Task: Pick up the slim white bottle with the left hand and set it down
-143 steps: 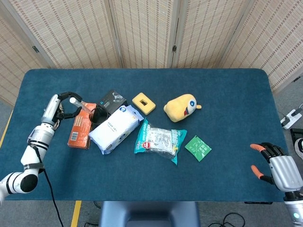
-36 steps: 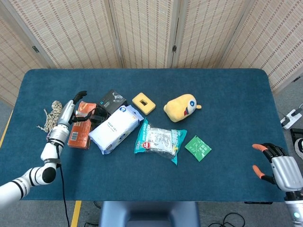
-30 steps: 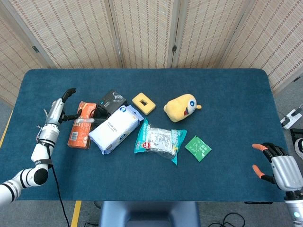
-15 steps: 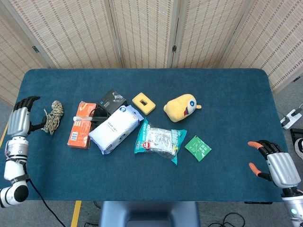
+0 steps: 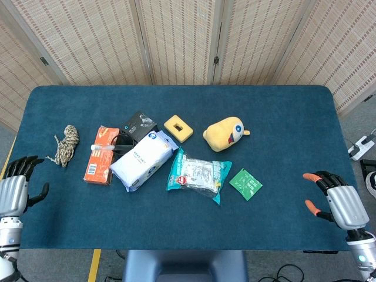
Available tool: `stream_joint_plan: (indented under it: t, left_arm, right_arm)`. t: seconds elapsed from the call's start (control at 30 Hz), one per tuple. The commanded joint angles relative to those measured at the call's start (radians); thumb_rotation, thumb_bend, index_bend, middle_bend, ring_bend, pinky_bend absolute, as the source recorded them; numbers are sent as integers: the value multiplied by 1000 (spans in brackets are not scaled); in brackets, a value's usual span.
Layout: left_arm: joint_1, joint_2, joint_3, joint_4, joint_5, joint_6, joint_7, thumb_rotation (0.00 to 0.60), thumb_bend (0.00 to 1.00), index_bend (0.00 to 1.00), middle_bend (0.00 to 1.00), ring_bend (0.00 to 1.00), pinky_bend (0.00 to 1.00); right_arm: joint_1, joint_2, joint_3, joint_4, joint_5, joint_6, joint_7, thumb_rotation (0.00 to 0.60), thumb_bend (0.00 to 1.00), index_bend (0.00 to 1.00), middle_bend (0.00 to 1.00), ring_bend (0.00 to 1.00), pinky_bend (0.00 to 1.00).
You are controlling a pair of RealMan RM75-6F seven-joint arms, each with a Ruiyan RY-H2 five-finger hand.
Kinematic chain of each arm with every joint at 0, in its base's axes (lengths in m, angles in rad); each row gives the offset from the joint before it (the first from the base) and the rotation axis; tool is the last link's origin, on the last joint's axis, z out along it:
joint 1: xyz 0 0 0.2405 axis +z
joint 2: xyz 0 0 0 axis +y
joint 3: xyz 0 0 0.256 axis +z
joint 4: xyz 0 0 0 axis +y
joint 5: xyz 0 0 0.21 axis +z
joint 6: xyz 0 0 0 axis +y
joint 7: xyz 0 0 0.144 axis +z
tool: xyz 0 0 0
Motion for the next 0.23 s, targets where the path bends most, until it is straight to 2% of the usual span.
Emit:
stream_joint_plan:
  t: [0.03,0.23]
  left_arm:
    - [48,6,53,-39,63,47,41,600,427,264,210,126,128]
    - [97,-5,85,-69,112,93,91,600,427,271,210,126,127]
  right_arm:
    - [-6,-16,5,-2,0,19,-43,600,232,251,289,195,250]
    - [-11,-33,4,-8,6,26,-74,600,232,251,289,195,250]
